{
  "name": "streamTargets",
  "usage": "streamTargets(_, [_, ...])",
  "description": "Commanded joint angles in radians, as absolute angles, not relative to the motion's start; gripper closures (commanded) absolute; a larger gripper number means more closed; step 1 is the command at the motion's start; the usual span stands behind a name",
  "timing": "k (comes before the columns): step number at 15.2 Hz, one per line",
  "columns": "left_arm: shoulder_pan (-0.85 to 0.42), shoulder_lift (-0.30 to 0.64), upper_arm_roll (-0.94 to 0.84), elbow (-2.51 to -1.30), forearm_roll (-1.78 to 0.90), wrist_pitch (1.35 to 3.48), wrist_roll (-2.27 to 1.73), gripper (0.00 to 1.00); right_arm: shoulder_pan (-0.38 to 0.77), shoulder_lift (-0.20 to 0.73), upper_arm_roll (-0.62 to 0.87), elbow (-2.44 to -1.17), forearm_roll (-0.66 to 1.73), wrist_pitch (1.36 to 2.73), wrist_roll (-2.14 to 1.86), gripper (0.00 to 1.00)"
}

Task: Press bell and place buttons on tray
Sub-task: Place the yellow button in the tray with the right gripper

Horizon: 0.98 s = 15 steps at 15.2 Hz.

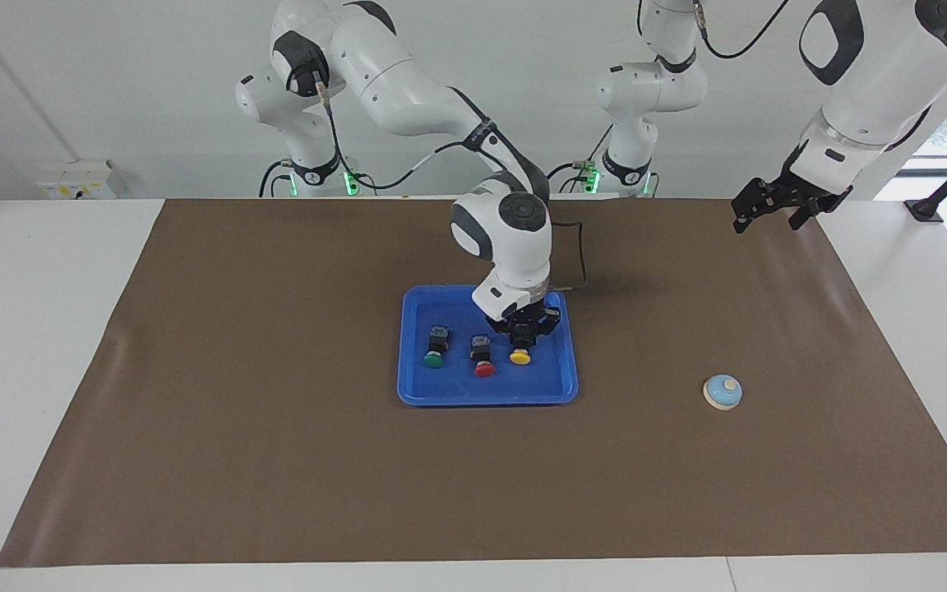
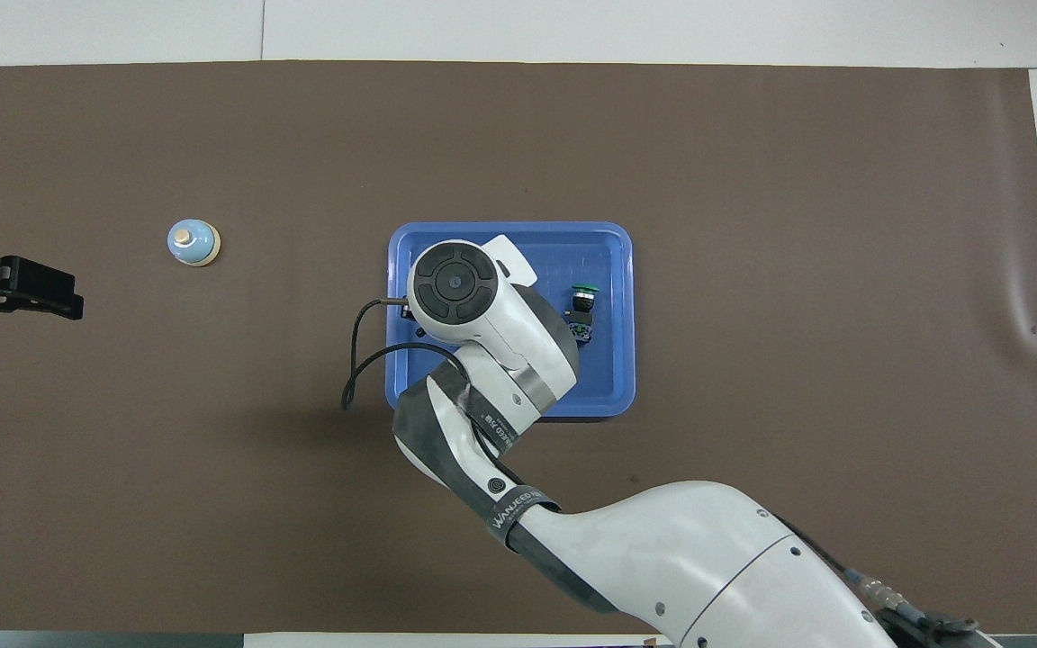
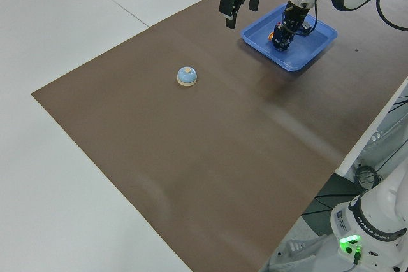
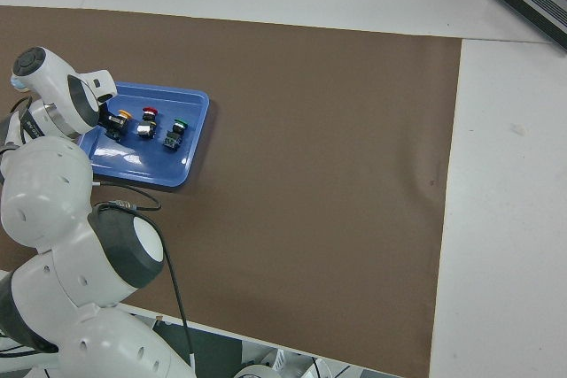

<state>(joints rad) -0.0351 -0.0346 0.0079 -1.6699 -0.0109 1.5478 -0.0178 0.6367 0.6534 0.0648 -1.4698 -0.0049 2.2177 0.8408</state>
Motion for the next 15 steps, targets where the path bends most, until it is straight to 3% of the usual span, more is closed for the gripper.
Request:
streamTargets(1, [-0.037,-0.057,0.011,-1.69,0.0,1.546,-0.025,0.0,0.637,0.638,0.067,-1.485,-0.02,2.23,0.912,0.0])
streamTargets(6, [-0.037,-0.057,0.011,-1.69,0.0,1.546,-0.025,0.0,0.62,0.603,0.061,-1.444,-0.006,2.137,0.922,0.0])
streamTargets(11, [-0.037,-0.057,0.011,-1.69,0.0,1.546,-0.025,0.0,0.51,0.499,0.061,-1.443,-0.005,2.071,0.913,0.0])
streamTargets(15, [-0.037,-0.057,0.011,-1.69,0.0,1.546,-0.026,0.0,0.396,0.411,0.063,-1.442,-0.006,1.936,0.781,0.0])
